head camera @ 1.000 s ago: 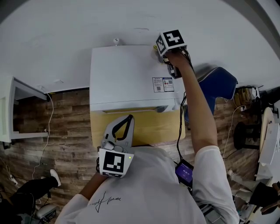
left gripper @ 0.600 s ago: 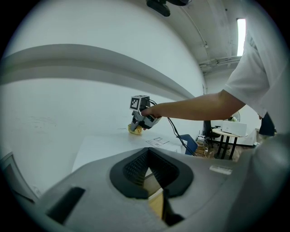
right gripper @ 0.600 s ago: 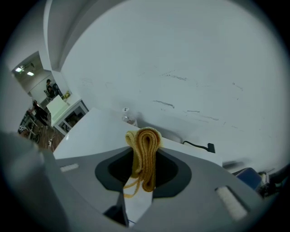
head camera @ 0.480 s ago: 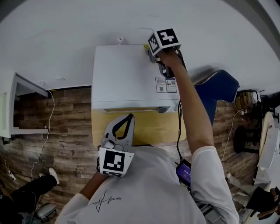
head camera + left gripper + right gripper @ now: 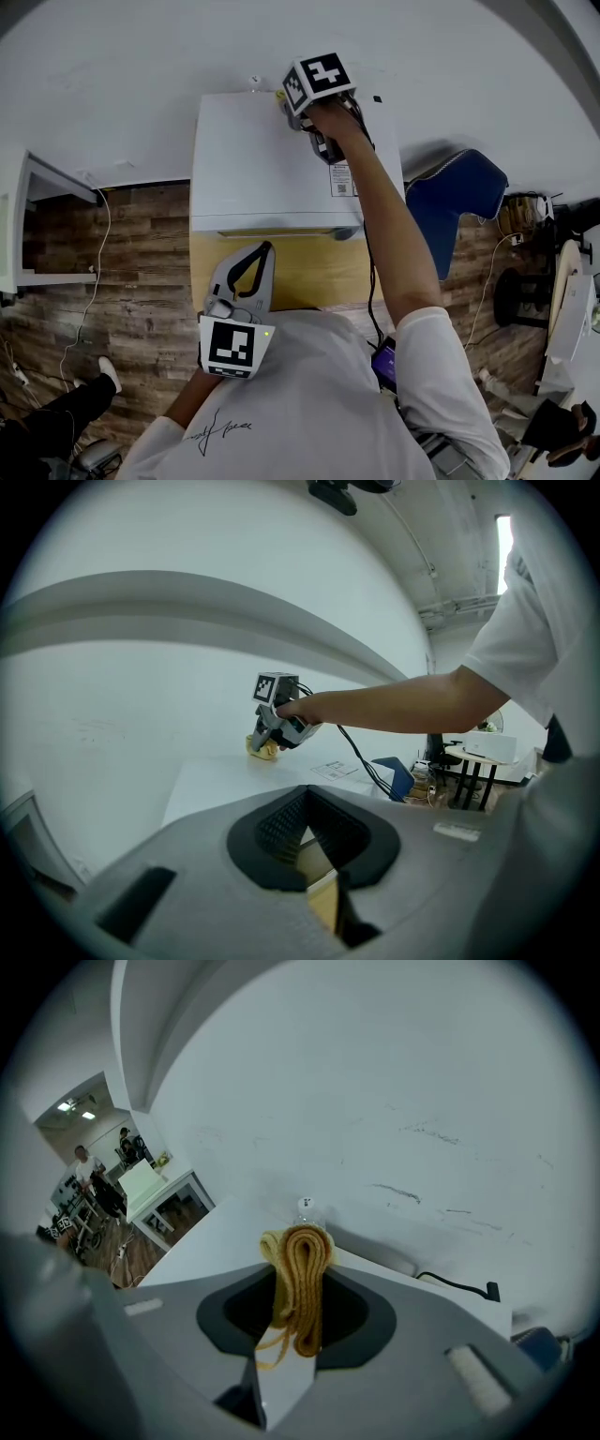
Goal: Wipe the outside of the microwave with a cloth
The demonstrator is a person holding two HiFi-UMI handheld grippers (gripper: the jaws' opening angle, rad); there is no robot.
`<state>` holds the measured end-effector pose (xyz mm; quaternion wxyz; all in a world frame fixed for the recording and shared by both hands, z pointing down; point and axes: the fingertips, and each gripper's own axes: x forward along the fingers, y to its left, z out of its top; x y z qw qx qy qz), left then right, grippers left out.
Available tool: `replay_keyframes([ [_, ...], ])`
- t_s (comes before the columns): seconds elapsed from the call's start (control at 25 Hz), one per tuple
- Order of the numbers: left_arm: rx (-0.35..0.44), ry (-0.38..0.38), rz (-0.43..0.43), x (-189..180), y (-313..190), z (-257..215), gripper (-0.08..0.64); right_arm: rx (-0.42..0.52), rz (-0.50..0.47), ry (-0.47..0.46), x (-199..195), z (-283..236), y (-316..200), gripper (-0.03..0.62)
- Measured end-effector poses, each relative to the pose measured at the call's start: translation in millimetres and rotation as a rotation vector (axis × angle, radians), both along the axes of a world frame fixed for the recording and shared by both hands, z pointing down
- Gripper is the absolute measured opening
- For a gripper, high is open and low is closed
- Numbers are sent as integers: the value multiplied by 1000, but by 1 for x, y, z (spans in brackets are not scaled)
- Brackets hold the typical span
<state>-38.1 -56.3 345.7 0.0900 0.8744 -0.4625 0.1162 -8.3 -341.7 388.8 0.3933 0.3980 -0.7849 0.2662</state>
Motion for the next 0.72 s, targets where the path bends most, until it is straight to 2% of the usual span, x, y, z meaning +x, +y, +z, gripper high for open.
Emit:
replay_keyframes([
  [0.12, -4, 3, -3, 1, 1, 1, -5, 9, -26, 8, -12, -1, 1, 115],
  [0.32, 2, 8, -9, 0, 6, -2, -5, 9, -52, -68, -42, -5, 9, 114],
  [0.6, -11, 3, -29, -7, 2, 0, -5, 17, -119, -75, -87, -5, 11, 114],
  [0.72, -12, 4, -42, -8, 2, 1, -5, 7, -134, -127, -106, -5, 11, 114],
])
